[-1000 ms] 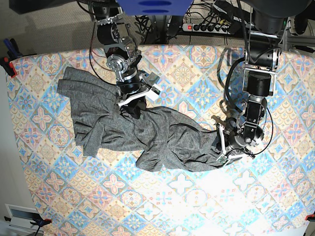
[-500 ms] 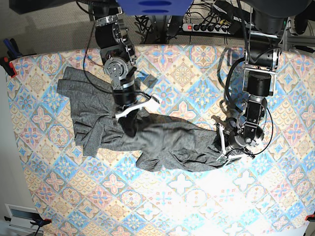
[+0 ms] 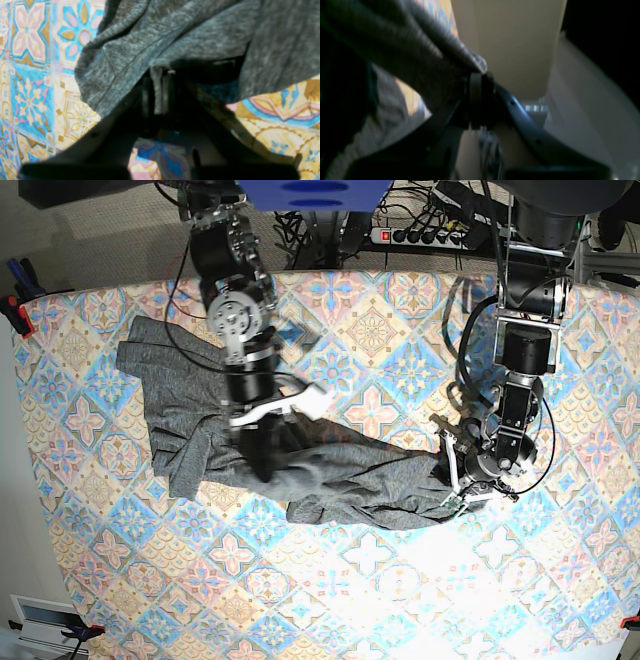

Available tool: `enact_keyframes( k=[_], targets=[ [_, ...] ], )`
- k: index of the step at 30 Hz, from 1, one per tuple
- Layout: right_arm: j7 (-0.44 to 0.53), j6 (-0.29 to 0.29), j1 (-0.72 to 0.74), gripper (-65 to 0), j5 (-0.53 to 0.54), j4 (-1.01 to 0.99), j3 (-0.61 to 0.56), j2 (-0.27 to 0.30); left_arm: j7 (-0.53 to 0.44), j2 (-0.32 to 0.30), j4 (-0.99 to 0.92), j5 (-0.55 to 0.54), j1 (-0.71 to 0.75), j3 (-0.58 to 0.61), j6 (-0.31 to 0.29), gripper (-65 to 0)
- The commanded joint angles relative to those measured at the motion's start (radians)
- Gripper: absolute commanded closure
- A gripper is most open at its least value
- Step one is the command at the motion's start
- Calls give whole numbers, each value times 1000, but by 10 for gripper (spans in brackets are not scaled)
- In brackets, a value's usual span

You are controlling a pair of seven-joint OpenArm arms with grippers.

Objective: Layout the t-shirt on the table in an organized manner, then fold the t-shirt properly
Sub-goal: 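Grasp shirt fabric with the right gripper near the left gripper, then drag the grasped fabric with the right gripper toward the left gripper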

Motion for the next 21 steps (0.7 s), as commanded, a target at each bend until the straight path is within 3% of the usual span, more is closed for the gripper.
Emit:
enact_keyframes(
  k=[1, 7, 14, 21],
  targets=[
    [10, -28, 35, 0, -2, 29, -19, -7, 30, 4, 0, 1, -2, 6, -21, -72],
    [10, -28, 145, 0, -2, 51, -125, -7, 30, 4, 0, 1, -2, 6, -21, -72],
    [11, -28, 147, 0, -2, 51, -218, -7, 30, 1, 0, -1, -2, 2, -21, -75],
    [7, -28, -15, 0, -2, 42, -478, -13, 30, 27, 0, 1, -2, 2, -21, -76]
  ],
)
